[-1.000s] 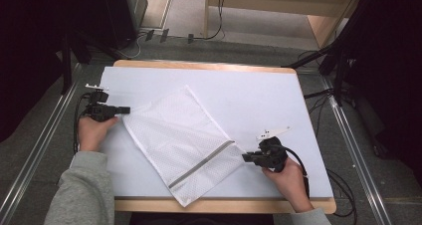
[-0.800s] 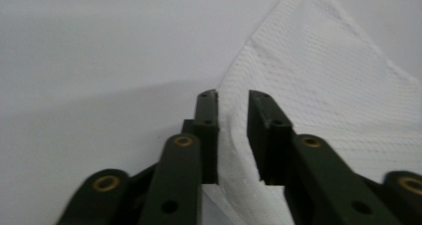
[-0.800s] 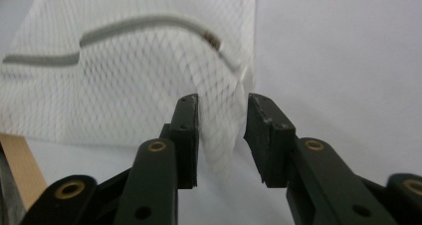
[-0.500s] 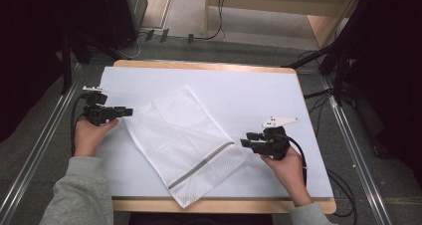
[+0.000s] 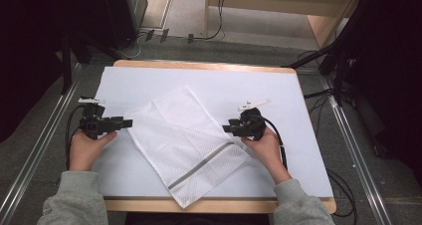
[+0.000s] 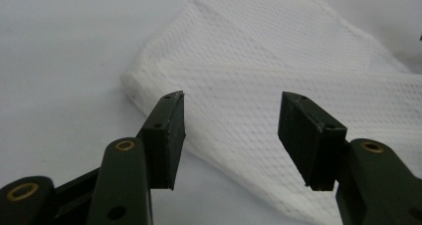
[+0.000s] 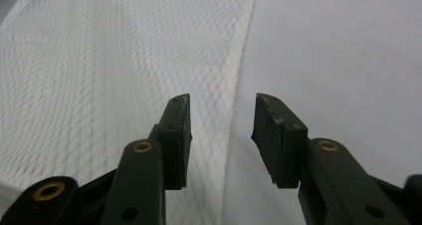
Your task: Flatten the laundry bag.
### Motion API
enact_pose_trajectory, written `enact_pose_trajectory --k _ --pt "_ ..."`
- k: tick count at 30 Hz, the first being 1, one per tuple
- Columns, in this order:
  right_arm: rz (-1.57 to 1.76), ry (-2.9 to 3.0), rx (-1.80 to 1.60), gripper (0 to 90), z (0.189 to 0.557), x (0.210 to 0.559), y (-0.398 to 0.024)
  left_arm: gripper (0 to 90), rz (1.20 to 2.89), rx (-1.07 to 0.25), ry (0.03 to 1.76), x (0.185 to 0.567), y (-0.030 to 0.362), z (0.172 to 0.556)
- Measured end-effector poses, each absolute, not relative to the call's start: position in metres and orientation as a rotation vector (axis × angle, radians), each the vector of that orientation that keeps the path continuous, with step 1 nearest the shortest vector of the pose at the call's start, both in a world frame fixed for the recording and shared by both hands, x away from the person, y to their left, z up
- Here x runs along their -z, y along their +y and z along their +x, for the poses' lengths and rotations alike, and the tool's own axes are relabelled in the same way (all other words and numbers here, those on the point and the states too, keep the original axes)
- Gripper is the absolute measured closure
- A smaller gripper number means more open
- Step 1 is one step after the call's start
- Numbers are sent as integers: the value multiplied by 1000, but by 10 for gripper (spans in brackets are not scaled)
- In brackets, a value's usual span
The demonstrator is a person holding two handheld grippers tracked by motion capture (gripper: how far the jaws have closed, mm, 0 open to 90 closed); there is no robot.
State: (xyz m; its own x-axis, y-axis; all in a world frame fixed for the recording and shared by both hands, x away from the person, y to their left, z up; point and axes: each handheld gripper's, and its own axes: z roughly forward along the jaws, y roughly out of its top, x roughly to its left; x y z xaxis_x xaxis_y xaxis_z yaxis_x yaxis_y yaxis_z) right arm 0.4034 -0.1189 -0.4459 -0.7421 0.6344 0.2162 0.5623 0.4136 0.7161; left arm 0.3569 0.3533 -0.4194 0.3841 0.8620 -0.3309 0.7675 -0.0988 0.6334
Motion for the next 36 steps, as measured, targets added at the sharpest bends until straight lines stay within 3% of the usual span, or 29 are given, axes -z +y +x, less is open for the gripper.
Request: enact_pose_trajectory --k 17,26,29,31,36 --pt "1079 2604 -1227 573 467 457 -66 449 1890 -191 1397 424 331 323" --pt "1053 2652 -1195 571 473 468 -49 451 1912 -205 1393 428 326 322" --pt "1039 2641 -1170 629 470 468 -46 451 1909 -197 1391 429 326 323" --pt "1079 2642 -1153 799 470 468 -48 451 1921 -193 1393 430 325 324" --pt "1135 2662 -1143 893 472 467 -52 451 1924 -190 1383 430 323 325"
